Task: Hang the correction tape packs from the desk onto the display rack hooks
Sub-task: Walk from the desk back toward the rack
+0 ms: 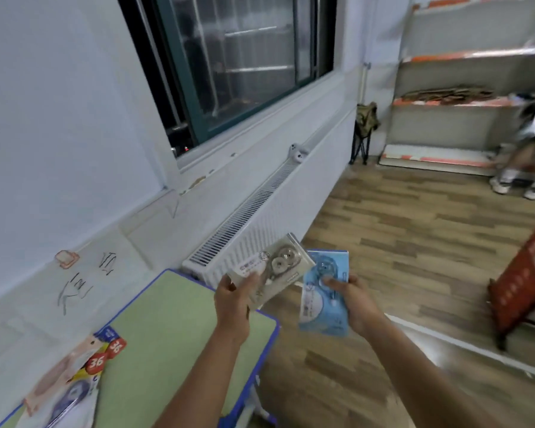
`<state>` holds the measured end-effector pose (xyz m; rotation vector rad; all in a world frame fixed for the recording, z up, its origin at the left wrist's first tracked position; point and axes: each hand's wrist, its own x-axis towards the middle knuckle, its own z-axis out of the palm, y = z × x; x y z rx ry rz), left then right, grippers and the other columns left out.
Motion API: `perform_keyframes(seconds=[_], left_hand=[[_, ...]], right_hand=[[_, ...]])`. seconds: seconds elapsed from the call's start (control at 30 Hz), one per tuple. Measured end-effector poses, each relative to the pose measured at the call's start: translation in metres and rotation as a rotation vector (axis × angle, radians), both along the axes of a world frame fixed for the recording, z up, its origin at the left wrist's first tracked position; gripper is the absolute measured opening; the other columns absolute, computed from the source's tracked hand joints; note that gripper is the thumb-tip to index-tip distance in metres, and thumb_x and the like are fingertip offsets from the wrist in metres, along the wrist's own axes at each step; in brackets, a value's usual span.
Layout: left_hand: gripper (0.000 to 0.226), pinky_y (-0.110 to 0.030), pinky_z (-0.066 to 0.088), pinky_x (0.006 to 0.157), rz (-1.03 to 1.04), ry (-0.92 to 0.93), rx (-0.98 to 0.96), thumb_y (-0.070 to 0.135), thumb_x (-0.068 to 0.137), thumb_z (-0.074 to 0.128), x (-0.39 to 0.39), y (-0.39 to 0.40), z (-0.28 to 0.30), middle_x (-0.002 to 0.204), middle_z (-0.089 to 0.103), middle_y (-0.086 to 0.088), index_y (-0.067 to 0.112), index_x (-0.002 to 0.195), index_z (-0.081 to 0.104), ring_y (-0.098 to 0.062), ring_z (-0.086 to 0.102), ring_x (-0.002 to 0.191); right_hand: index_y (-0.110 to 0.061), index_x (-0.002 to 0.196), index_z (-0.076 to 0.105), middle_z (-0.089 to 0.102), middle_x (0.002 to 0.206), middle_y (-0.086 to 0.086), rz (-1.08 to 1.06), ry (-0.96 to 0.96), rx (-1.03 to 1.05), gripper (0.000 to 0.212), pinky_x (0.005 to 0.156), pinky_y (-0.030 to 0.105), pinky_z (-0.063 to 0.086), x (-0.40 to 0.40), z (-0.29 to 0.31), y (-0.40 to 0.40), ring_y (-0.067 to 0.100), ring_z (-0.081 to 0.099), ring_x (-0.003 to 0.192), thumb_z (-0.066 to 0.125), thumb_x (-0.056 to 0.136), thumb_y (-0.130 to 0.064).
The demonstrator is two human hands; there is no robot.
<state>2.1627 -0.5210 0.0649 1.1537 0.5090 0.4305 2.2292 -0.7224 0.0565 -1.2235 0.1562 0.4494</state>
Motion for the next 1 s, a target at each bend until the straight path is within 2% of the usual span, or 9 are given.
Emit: perform_keyframes(seconds=[0.1,0.23,0.37,0.43,0.53,0.6,0.7,0.83,1.0], left_hand=[[0.012,-0.028,0.054,0.056,-0.062,-0.007,-0.086,0.000,0.081,0.068,0.030,-0.078,0.006,0.076,0.072,-0.005,0.004,0.092,0.066,-0.017,0.069,0.065],[0.015,-0.033,0.054,0.066,-0.286,0.038,-0.227,0.004,0.084,0.065,0.066,-0.185,0.014,0.080,0.075,-0.002,0.014,0.094,0.068,-0.018,0.070,0.075],[0.023,-0.033,0.054,0.070,-0.464,0.073,-0.256,-0.005,0.087,0.055,0.094,-0.281,0.016,0.084,0.073,-0.004,0.015,0.091,0.065,-0.018,0.070,0.078],[0.026,-0.033,0.054,0.074,-0.542,0.091,-0.244,-0.011,0.087,0.051,0.106,-0.324,0.015,0.085,0.072,-0.006,0.012,0.090,0.064,-0.021,0.067,0.082],[0.027,-0.023,0.053,0.056,-0.637,0.090,-0.198,-0.013,0.085,0.054,0.131,-0.384,0.015,0.086,0.071,-0.004,0.012,0.091,0.063,-0.018,0.066,0.079],[0.024,-0.019,0.050,0.051,-0.687,0.081,-0.165,-0.010,0.086,0.058,0.152,-0.425,0.017,0.092,0.068,-0.006,0.012,0.092,0.062,-0.016,0.065,0.078],[0.018,-0.024,0.056,0.060,-0.762,0.061,-0.209,-0.007,0.085,0.061,0.183,-0.489,0.017,0.096,0.068,-0.010,0.007,0.097,0.063,-0.020,0.066,0.083],[0.018,-0.041,0.048,0.086,-0.879,0.069,-0.256,0.002,0.088,0.063,0.227,-0.571,0.022,0.101,0.069,-0.010,0.011,0.103,0.062,-0.022,0.065,0.088],[0.014,-0.030,0.058,0.064,-0.999,0.043,-0.269,0.002,0.089,0.062,0.278,-0.671,0.030,0.089,0.073,-0.004,0.013,0.095,0.065,-0.015,0.071,0.075]], right_hand=[[0.005,0.111,0.057,0.070,0.089,0.022,-0.143,-0.024,-0.027,0.027,0.052,0.039,0.055,0.009,0.006,-0.085,0.031,0.069,0.064,0.064,0.084,0.001],[-0.007,0.111,0.055,0.070,0.098,0.018,-0.311,-0.019,-0.050,0.028,0.062,0.046,0.057,0.011,0.009,-0.194,0.034,0.070,0.076,0.065,0.085,-0.004],[-0.011,0.101,0.057,0.073,0.082,0.008,-0.370,-0.043,0.008,0.025,0.053,0.035,0.055,0.003,0.012,-0.287,0.025,0.071,0.070,0.059,0.085,0.007],[-0.008,0.107,0.057,0.073,0.088,0.010,-0.406,-0.045,-0.002,0.031,0.057,0.035,0.056,-0.001,0.010,-0.324,0.026,0.071,0.075,0.060,0.082,0.011],[0.001,0.119,0.048,0.068,0.105,0.020,-0.564,-0.003,-0.075,0.045,0.062,0.039,0.057,0.000,0.003,-0.378,0.033,0.069,0.087,0.068,0.079,0.007],[0.003,0.120,0.046,0.066,0.105,0.020,-0.677,0.014,-0.117,0.046,0.052,0.034,0.055,0.006,-0.002,-0.413,0.028,0.070,0.078,0.070,0.080,0.001],[0.000,0.115,0.050,0.066,0.097,0.013,-0.802,-0.007,-0.180,0.036,0.049,0.030,0.053,0.022,-0.004,-0.464,0.020,0.068,0.066,0.068,0.084,-0.005],[-0.004,0.118,0.053,0.065,0.108,0.019,-0.853,0.007,-0.202,0.037,0.050,0.032,0.054,0.047,0.001,-0.530,0.029,0.068,0.076,0.066,0.084,0.001],[-0.016,0.124,0.043,0.063,0.108,0.010,-0.813,0.004,-0.293,0.061,0.067,0.042,0.057,0.067,0.014,-0.602,0.030,0.065,0.091,0.043,0.078,0.023]])
